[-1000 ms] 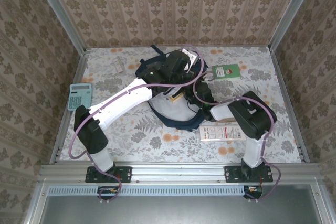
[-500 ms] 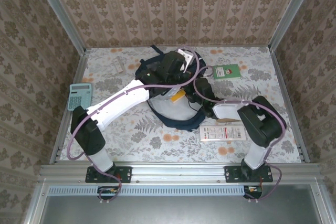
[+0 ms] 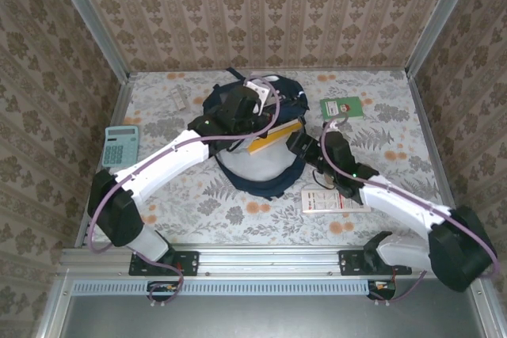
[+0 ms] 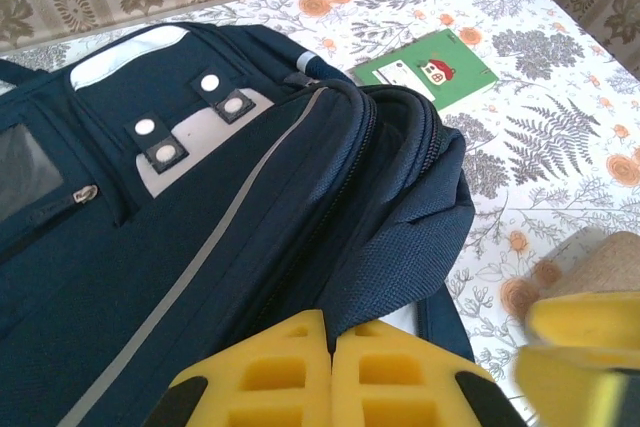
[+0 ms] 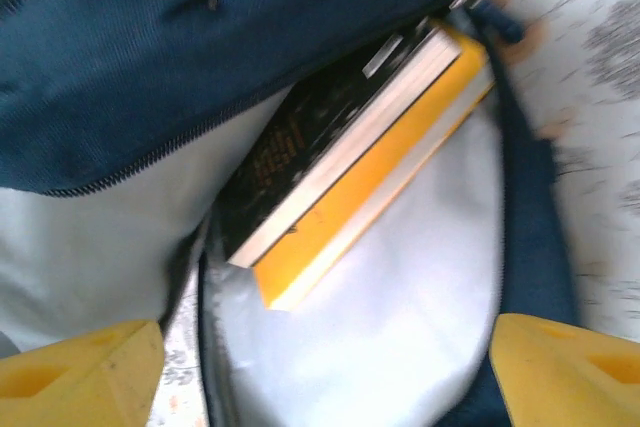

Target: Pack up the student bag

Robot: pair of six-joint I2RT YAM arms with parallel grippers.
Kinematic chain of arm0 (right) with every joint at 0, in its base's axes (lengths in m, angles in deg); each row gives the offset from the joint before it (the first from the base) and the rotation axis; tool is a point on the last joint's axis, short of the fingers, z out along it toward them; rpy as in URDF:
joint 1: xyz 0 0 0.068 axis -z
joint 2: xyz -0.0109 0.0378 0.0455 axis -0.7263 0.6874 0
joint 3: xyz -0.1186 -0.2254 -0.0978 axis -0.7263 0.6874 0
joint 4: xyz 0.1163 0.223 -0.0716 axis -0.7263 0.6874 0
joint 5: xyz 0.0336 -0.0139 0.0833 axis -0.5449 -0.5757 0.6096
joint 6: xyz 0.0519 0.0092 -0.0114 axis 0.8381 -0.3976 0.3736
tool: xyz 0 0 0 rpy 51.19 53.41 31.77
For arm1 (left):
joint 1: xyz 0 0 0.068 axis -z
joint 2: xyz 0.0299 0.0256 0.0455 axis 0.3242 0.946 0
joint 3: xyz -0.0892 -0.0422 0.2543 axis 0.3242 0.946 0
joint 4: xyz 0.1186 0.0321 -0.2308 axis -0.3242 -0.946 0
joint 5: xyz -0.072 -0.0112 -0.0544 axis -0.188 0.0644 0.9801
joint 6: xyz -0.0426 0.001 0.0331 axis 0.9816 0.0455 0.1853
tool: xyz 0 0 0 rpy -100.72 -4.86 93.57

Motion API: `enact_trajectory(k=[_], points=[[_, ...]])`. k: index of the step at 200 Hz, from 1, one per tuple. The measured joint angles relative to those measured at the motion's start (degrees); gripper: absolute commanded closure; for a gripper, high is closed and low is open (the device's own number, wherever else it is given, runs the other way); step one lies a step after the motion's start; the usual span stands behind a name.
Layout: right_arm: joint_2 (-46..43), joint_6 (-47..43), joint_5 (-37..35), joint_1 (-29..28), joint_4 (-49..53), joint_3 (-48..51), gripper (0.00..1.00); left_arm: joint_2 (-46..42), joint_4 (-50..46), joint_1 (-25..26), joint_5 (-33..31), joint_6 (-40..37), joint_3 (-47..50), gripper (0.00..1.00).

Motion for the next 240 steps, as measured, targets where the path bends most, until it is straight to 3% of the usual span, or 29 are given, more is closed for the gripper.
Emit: enact_trajectory(k=[38,61,79,89,161,240], points=[[-3.5,-5.4,-5.6,2.9,7.2,-1.0,0.16,-2.0,2.8,0.0,0.7,1.2,4.5,1.00],[1.5,-8.9,-7.2,6.2,9.5,-4.4,0.33,-3.5,5.2,0.0,1.7,2.0,7.4,1.00],[7.8,-11.2,-8.0,8.7,9.1,-8.2,0.56,-4.2,6.5,0.0,2.6,2.5,9.1,1.00],[12.1,-12.7,-8.3,10.3,9.0,-10.6,0.62,-4.2,7.4,0.0,2.9,2.7,9.7,1.00],[39.6,-15.8,-8.5,19.0,10.9,-32.7,0.64,-4.2,10.8,0.3,4.7,3.7,12.6,1.00],[57.2,-15.9,-6.6,23.1,19.7,-51.1,0.62,-3.1,10.1,-0.7,4.8,3.7,8.2,1.00]])
